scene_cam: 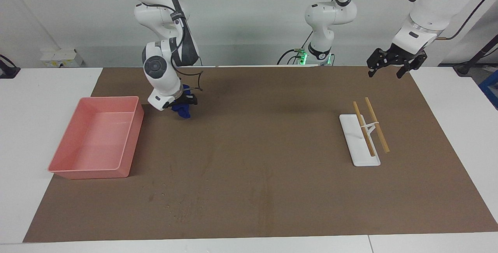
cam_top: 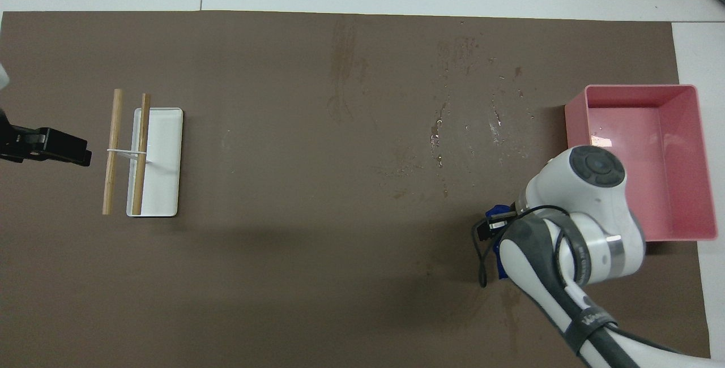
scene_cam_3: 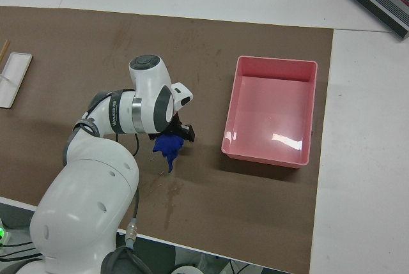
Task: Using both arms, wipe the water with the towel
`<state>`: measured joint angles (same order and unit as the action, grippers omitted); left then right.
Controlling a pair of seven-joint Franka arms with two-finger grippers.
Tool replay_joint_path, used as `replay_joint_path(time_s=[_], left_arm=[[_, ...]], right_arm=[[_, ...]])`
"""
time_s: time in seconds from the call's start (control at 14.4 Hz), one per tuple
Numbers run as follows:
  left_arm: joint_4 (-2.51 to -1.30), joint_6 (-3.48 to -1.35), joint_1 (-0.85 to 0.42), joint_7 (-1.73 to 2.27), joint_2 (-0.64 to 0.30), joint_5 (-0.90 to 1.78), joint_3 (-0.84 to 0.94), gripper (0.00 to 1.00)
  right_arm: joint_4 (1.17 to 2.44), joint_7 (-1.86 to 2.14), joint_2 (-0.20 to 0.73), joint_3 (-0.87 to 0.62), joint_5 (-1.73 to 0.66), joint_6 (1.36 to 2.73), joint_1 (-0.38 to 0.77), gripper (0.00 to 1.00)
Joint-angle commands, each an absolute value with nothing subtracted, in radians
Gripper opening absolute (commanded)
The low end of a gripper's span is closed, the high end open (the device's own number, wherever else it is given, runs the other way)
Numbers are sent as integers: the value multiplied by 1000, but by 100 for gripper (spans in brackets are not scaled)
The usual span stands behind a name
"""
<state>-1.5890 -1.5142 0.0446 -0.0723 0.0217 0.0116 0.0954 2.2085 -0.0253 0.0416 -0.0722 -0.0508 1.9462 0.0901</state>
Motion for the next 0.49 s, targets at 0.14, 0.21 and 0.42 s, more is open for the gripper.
replay_joint_path(time_s=[0.14, 0.21, 0.42], left_arm=[[-1603, -1508, 52, -75, 35, -9, 104, 100], [-1603, -1508, 52, -75, 35, -9, 104, 100], [-1603, -1508, 52, -75, 35, -9, 104, 100]], right_arm=[[1975, 46, 66, -81, -3, 1712, 38, 0], [1942, 76, 54, -78, 11, 1674, 37, 0], [1844, 213, 48, -80, 115, 1597, -38, 0]])
